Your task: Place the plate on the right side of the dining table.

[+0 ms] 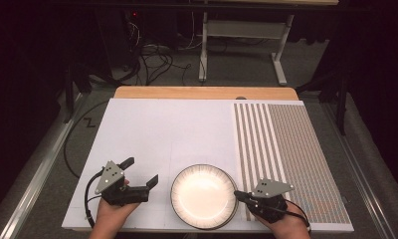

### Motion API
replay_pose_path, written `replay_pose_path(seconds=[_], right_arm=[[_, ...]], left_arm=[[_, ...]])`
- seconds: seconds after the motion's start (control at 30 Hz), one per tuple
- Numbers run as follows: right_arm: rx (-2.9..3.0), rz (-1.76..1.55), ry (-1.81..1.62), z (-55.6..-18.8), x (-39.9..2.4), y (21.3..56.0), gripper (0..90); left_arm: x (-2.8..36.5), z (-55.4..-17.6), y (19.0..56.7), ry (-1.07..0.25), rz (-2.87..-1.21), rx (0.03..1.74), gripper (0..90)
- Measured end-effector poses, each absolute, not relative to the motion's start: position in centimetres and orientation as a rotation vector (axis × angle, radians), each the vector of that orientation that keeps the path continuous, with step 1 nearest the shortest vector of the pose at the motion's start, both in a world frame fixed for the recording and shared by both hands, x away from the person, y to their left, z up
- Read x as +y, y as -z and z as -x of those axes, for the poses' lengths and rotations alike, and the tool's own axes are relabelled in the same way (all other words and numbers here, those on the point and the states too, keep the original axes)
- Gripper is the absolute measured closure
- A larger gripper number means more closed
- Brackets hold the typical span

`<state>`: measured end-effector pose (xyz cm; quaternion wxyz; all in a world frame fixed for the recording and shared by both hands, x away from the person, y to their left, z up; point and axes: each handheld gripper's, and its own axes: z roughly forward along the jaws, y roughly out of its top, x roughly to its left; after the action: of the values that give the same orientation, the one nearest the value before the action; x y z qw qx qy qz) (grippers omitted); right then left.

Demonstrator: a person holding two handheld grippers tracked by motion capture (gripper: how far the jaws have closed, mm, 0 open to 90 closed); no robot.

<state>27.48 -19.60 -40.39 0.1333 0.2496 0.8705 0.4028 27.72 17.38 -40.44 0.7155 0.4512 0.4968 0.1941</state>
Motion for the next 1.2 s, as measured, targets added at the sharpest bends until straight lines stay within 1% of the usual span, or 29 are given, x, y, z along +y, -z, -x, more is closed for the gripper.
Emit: replay_pose_path(seconds=[0.57,1.2], right_arm=[[2.569,-0.676,-1.158,-27.2,-18.1,40.7,90.0],[2.572,-0.683,-1.171,-27.3,-18.0,40.7,90.0]], left_arm=[[17.5,-27.6,40.3,-0.431,-0.990,1.095,0.7],[17.7,-27.6,40.1,-0.430,-0.975,1.092,0.7]])
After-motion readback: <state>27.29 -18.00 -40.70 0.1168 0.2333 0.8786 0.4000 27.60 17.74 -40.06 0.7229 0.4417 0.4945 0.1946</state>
